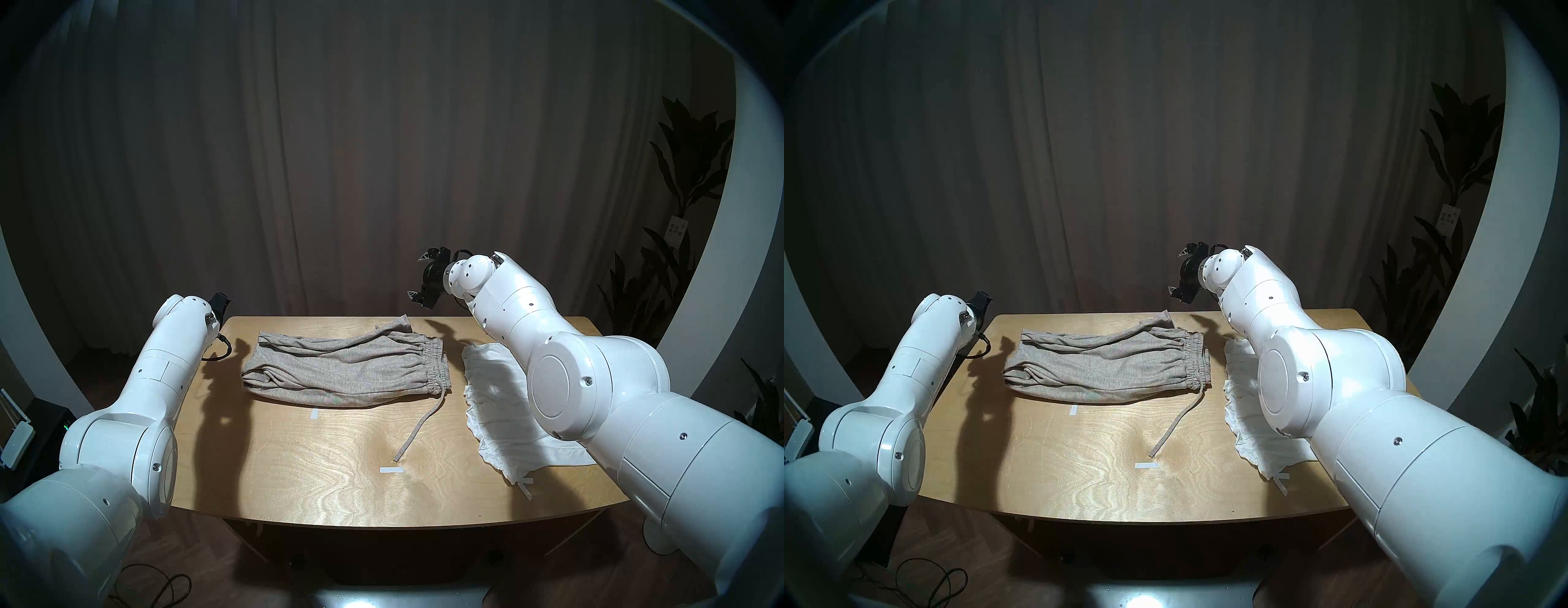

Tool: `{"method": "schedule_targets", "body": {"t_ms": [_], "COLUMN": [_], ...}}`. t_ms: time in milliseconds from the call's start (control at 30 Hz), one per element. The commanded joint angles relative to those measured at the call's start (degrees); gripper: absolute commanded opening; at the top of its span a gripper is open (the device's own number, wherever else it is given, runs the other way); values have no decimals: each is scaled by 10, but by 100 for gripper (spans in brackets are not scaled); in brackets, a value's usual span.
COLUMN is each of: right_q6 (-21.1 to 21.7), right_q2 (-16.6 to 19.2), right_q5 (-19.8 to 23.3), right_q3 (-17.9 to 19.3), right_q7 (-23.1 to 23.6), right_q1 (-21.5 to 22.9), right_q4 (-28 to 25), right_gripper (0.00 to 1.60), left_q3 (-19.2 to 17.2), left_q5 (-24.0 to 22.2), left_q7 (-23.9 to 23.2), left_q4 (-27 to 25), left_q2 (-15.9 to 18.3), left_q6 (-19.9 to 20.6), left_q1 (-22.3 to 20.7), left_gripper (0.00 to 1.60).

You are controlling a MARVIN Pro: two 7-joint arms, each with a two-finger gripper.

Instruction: Fold pants twice and stack them

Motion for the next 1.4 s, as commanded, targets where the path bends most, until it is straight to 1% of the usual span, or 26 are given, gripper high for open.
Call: {"method": "schedule_targets", "body": {"t_ms": [0,100,167,267,333,700,1367], "right_q6": [25,32,33,39,40,54,72], "right_q2": [-10,-10,-10,-7,-6,13,50], "right_q5": [-5,-18,-20,-39,-42,-92,-179], "right_q3": [-11,-26,-29,-49,-52,-98,-178], "right_q7": [3,4,4,5,5,7,16], "right_q1": [15,11,10,5,4,-3,-11], "right_q4": [-21,-24,-24,-25,-25,-27,-38], "right_gripper": [160,160,160,160,160,160,160], "left_q3": [-6,-6,-6,-4,-4,5,55], "left_q5": [-6,-9,-9,-10,-10,-3,37], "left_q7": [-20,-26,-27,-32,-33,-49,-61], "left_q4": [-33,-43,-45,-55,-56,-88,-142], "left_q2": [4,3,3,3,3,4,10], "left_q6": [-6,-7,-8,-10,-10,-16,-32], "left_q1": [9,19,21,32,33,55,93], "left_gripper": [160,160,160,160,160,160,160]}}
